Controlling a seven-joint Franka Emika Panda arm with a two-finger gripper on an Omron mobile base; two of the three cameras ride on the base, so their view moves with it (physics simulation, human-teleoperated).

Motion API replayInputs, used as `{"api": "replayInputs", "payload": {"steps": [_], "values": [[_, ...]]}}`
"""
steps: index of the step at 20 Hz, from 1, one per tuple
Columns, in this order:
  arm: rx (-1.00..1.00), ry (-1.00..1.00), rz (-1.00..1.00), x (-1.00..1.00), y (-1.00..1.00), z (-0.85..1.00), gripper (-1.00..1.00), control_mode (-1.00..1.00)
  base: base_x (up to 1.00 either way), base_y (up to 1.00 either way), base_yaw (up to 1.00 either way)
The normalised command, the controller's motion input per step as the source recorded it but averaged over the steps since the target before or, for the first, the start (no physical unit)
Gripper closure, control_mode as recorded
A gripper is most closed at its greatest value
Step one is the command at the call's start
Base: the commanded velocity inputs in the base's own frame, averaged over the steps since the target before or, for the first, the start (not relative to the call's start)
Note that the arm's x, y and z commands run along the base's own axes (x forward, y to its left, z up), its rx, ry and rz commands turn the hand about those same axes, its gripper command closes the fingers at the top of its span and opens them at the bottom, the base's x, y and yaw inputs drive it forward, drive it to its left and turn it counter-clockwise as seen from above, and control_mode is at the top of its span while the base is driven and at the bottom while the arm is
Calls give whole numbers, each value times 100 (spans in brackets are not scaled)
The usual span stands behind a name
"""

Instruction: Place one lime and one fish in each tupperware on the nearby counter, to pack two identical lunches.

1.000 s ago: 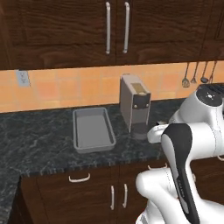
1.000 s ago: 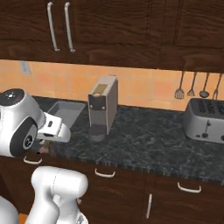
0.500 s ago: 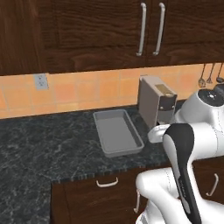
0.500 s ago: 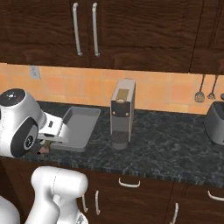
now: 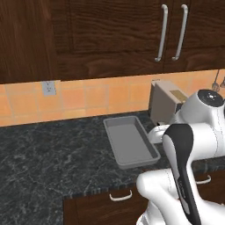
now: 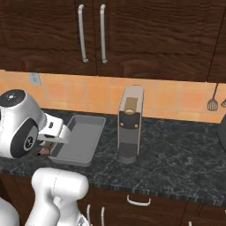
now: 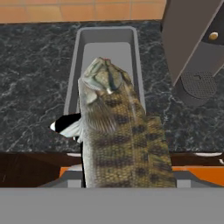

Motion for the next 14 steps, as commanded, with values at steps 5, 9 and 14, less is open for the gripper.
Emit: {"api": "replayInputs", "payload": {"steps": [5,9,14], "values": [[0,0,0,12,18,-20,100,-100,13,29,0],[0,0,0,49,35,-47,100,-100,0,0,0],[0,0,0,74,28,-52,100,-100,0,0,0]]}}
